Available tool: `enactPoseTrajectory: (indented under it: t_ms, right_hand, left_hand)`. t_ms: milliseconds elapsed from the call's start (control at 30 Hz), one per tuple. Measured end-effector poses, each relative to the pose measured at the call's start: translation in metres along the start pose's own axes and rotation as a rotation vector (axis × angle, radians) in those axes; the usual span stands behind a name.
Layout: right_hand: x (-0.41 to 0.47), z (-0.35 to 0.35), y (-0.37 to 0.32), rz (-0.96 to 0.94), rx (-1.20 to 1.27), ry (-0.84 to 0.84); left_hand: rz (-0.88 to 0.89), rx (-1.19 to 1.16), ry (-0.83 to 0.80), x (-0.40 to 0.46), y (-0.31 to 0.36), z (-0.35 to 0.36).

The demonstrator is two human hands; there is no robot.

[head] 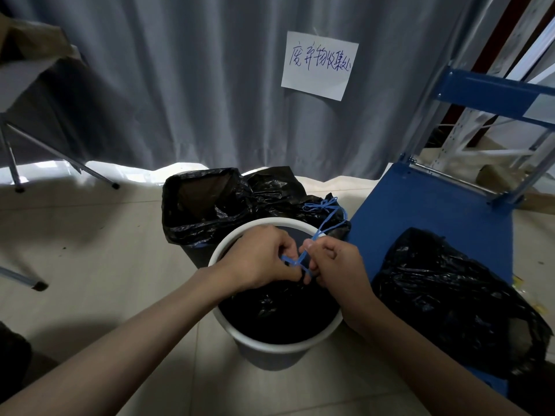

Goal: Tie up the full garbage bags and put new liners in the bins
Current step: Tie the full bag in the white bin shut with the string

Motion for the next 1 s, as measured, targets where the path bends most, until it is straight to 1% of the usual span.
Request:
enactPoseTrajectory:
  t_ms: [100,200,333,500,600,667,733,833,933,1000]
  right_hand:
    - [-0.001,0.003,0.006,0.094,0.125,-0.022]
    - [0.0,0.003,0.009,0.127,0.203,-0.019]
    - [-0.001,0.004,0.012,0.151,0.234,-0.031]
    - [-0.001,0.004,0.014,0.172,0.221,-0.044]
    - [-0.003,0.005,0.015,0.185,0.208,-0.068]
    - [-0.004,0.004,0.014,0.169,0.214,-0.058]
    - [-0.003,0.001,0.01,0.123,0.229,-0.012]
    - [-0.001,0.001,0.003,0.068,0.191,0.013]
    - [-0.001,0.007,-0.003,0.051,0.201,-0.027]
    - [-0.001,0.012,-0.005,0.028,0.158,-0.088]
  left_hand:
    - [0.084,0.196,0.159,-0.007,0.015,-0.007]
    - [0.141,0.203,0.253,-0.016,0.024,-0.011]
    - [0.219,0.227,0.27,-0.022,0.027,-0.006]
    - [0.344,0.29,0.243,-0.028,0.038,0.001]
    - [0.419,0.316,0.264,-0.035,0.045,0.001]
    - [0.453,0.312,0.24,-0.036,0.048,0.001]
    - [0.408,0.246,0.165,-0.032,0.044,0.001]
    - [0.207,0.044,0.01,-0.018,0.024,0.004]
    - [-0.036,-0.236,-0.24,-0.013,0.004,0.018]
    - [-0.145,-0.396,-0.315,-0.015,-0.003,0.019]
Point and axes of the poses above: each hand's wrist, its own x-axis towards the middle knuckle, its own z-axis out of the palm, y = z × x, the point moved 10 cm from there along x, towards the middle knuckle, and after that the axes turned 7 degrees about -z, right-handed, at the moved point
